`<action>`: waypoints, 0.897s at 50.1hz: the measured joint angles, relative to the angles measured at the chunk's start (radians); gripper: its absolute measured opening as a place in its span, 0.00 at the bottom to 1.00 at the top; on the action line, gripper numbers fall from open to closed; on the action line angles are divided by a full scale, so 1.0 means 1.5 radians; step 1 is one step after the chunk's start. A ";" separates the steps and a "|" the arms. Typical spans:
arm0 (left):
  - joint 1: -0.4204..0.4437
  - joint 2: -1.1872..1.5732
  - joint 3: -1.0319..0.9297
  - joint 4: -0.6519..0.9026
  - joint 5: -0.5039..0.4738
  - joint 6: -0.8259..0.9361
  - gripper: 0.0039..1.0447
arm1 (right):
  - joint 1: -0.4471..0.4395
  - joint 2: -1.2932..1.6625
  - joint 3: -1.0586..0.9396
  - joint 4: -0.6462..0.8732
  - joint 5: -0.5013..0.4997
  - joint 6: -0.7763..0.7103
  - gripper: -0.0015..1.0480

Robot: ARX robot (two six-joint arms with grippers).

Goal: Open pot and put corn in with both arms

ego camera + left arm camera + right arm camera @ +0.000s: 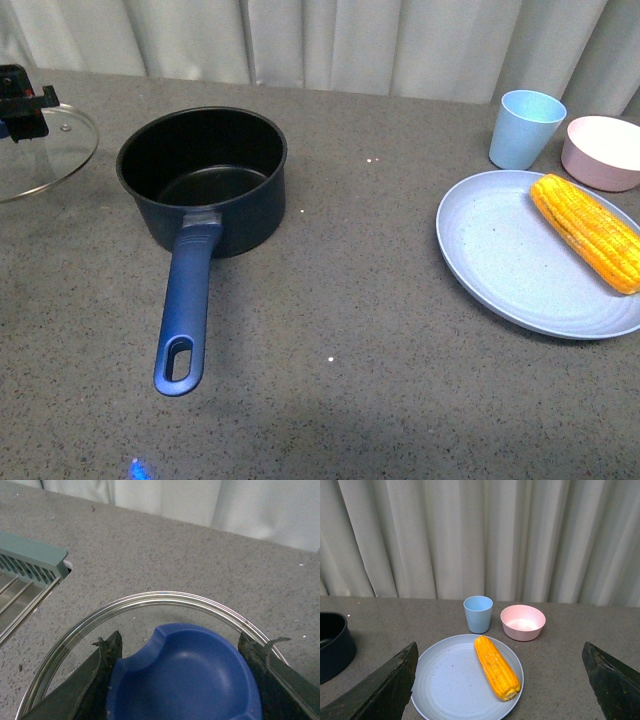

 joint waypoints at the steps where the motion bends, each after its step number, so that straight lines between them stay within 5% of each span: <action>1: 0.000 0.005 0.000 0.001 -0.003 0.001 0.59 | 0.000 0.000 0.000 0.000 0.000 0.000 0.91; 45: -0.013 0.101 -0.010 0.052 0.051 -0.022 0.59 | 0.000 0.000 0.000 0.000 0.000 0.000 0.91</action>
